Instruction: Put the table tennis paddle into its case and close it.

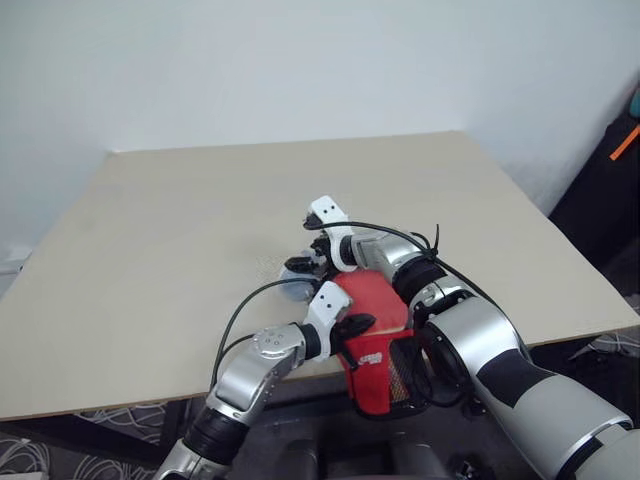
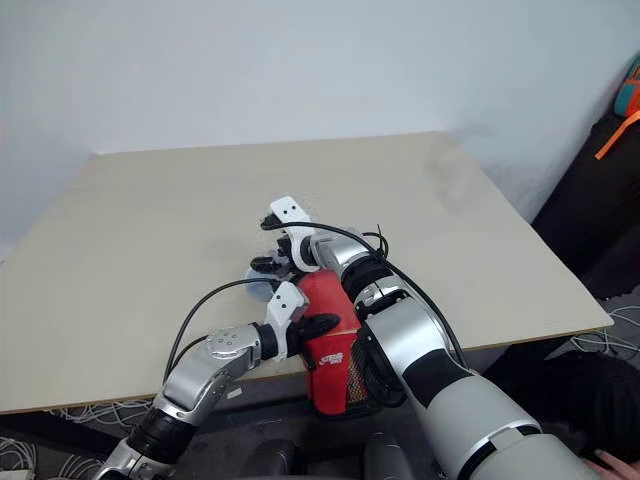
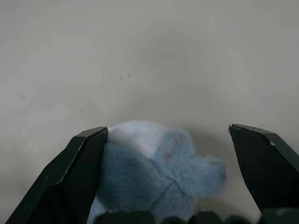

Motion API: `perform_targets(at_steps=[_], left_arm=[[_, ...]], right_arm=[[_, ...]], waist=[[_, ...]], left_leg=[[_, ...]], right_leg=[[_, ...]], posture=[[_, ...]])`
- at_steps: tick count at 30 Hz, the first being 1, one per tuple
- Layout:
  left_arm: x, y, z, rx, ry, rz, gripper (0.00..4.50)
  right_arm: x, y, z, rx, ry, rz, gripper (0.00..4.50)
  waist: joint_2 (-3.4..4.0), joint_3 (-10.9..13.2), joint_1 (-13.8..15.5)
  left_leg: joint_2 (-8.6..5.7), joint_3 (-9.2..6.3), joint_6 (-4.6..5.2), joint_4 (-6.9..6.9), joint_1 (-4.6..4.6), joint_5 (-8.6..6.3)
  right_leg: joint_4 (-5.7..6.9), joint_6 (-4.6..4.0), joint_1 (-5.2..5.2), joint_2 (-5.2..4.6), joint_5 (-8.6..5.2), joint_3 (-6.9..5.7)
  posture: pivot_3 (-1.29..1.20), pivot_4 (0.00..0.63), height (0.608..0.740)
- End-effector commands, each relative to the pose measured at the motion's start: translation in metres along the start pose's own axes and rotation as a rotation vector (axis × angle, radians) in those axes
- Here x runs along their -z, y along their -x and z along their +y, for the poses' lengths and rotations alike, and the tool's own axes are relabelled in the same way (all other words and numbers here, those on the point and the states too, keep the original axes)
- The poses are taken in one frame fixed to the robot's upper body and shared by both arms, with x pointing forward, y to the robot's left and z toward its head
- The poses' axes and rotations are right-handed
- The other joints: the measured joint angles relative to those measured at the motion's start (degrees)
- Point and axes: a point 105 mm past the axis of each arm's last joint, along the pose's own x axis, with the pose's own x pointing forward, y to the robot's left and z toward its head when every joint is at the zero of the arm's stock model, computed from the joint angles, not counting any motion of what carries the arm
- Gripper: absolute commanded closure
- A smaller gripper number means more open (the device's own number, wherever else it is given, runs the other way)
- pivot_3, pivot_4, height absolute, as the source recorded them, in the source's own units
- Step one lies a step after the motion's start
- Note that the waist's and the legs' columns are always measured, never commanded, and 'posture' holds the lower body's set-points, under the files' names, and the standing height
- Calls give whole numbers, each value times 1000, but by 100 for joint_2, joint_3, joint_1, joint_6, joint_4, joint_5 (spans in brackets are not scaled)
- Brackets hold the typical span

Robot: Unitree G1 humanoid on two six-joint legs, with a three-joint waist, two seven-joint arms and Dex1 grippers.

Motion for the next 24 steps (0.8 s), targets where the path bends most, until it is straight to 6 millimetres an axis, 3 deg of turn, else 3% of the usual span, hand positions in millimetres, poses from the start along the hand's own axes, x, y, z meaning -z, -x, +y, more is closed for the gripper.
perform_targets(at_steps=[1,11,24], left_arm=[[2,1,3,-20,-9,16,4459],[1,-1,6,-24,-7,14,4459],[3,-1,7,-32,-1,17,4459]], right_arm=[[-5,5,-2,-13,63,12,0],[17,14,2,-130,151,153,0],[18,23,-9,-106,182,159,0]], waist=[[0,0,-1],[5,-3,0],[7,-4,1]], left_leg=[[0,0,0,0,0,0],[-3,-8,0,5,1,0],[-7,-25,-3,11,3,2]], right_leg=[[0,0,1,0,0,-1],[1,1,6,0,-1,-6],[3,-8,15,-1,5,-16]], posture=[[0,0,740],[0,0,740],[0,0,740]])
